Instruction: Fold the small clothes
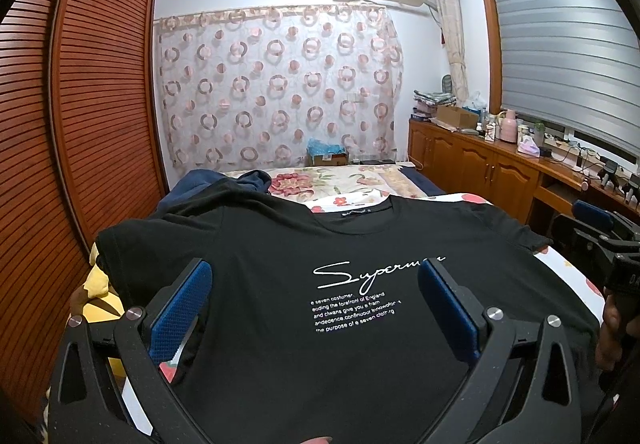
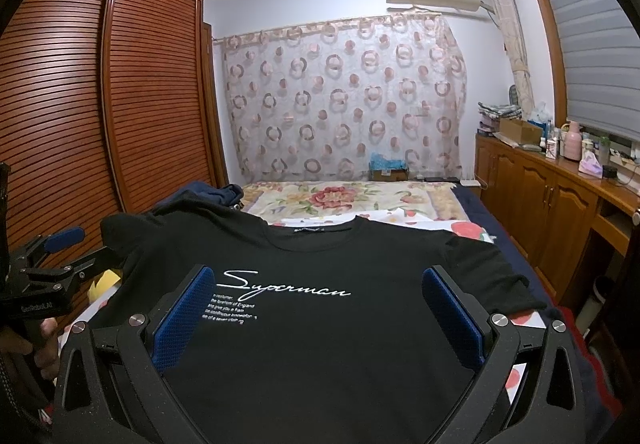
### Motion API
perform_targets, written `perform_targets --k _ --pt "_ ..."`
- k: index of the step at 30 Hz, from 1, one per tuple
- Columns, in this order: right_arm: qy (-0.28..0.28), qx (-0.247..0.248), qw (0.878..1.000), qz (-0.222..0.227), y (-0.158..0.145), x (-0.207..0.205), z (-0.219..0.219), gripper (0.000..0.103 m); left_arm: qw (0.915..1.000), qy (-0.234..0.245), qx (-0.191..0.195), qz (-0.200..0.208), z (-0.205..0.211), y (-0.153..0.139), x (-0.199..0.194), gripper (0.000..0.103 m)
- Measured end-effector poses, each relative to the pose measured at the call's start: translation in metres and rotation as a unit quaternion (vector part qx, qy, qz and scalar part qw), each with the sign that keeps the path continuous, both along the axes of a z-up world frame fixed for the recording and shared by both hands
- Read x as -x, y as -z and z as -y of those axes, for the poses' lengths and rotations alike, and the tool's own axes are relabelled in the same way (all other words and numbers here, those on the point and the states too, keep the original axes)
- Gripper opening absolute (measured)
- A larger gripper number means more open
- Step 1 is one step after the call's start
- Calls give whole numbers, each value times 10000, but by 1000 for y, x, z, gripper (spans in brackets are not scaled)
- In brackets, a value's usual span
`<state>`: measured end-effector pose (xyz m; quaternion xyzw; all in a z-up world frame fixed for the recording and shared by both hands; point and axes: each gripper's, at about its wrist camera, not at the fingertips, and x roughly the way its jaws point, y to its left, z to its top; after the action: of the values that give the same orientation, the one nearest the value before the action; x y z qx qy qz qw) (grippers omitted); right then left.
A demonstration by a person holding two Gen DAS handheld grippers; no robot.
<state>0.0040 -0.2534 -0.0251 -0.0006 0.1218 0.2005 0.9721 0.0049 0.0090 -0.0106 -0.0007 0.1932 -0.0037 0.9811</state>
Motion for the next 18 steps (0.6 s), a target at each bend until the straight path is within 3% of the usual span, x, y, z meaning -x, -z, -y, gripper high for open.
perform_targets --k 18 --pt "-6 2 10000 -9 0 1 -1 103 10000 -3 -21 -2 2 -1 0 103"
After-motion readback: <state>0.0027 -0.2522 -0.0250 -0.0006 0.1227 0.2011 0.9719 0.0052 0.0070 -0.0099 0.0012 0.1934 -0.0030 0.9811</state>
